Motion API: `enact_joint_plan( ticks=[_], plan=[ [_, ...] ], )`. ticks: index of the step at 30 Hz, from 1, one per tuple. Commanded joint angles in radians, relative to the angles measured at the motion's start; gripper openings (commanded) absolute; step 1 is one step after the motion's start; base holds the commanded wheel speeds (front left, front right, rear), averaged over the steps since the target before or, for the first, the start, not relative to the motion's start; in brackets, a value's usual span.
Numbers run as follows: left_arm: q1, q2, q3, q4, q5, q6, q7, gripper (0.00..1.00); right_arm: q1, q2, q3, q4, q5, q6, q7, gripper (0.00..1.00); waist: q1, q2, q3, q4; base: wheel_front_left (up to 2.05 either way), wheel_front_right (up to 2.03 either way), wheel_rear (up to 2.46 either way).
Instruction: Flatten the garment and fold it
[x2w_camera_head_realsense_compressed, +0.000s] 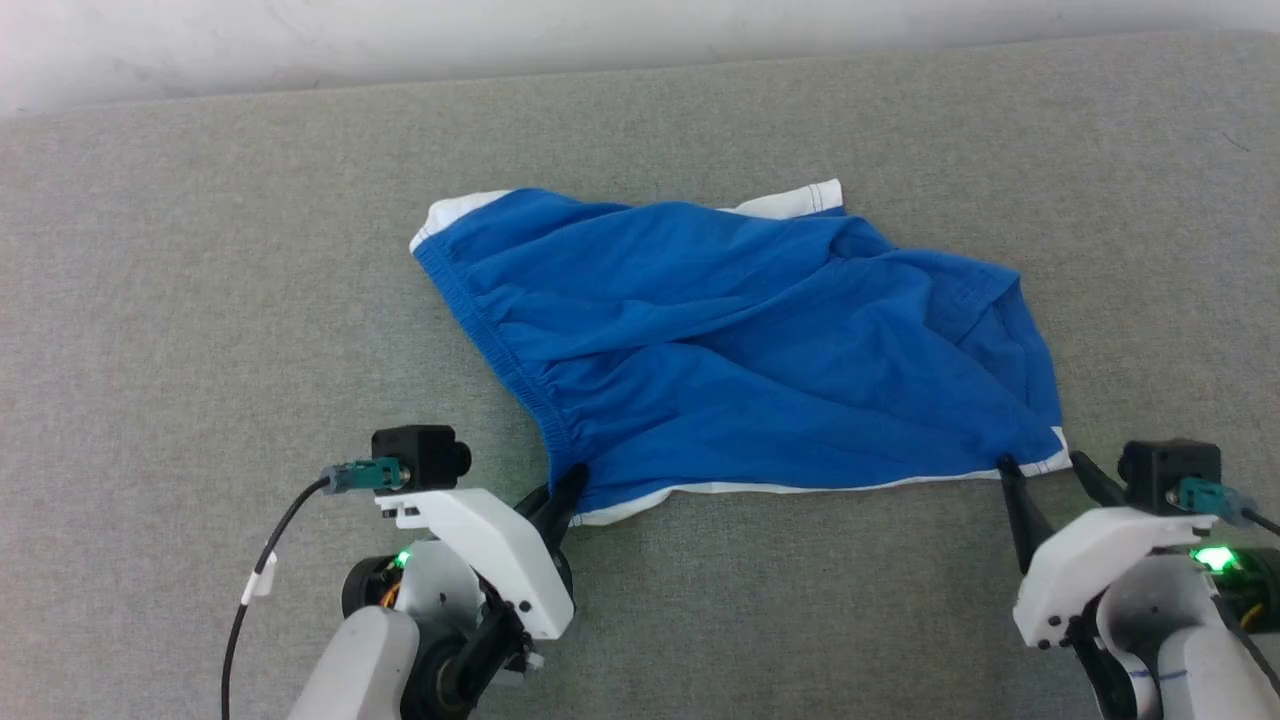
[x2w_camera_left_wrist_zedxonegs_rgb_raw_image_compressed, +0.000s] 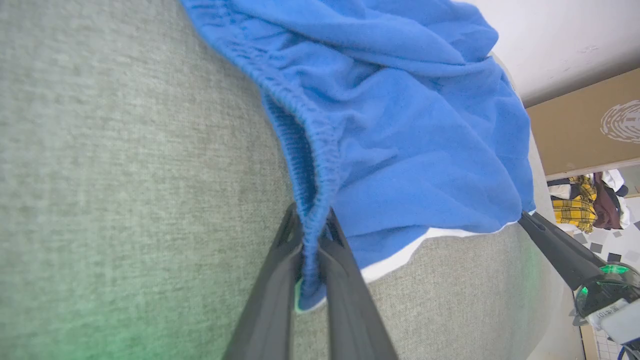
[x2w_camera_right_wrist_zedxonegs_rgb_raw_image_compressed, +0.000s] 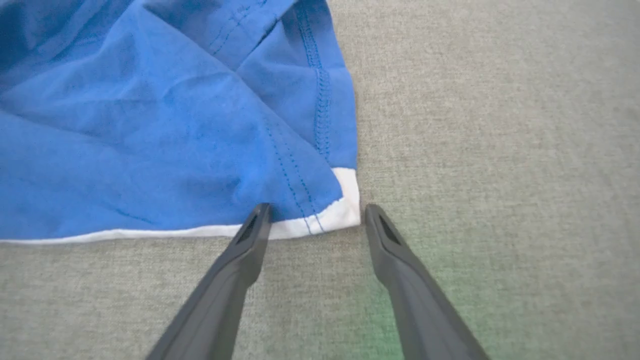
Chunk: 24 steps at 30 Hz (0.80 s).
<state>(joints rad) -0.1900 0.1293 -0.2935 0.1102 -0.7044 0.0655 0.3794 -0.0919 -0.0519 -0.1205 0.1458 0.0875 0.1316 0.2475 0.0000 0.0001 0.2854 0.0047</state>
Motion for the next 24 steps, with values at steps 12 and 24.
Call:
enact_joint_plan(
  ticks=[12,24],
  plan=[
    [0.025,-0.006,0.009,0.023,-0.025,0.008,-0.029,0.0,-0.048,0.002,0.008,0.061,0.022,-0.001,0.003,0.0,0.0,-0.0001,-0.016,0.001,0.0,0.0,0.0],
    [0.035,-0.021,0.114,-0.15,-0.139,0.008,-0.08,0.0,-0.091,0.002,-0.001,-0.118,0.142,-0.001,-0.07,0.0,0.0,-0.0001,-0.088,-0.019,0.0,0.0,0.0]
  ],
)
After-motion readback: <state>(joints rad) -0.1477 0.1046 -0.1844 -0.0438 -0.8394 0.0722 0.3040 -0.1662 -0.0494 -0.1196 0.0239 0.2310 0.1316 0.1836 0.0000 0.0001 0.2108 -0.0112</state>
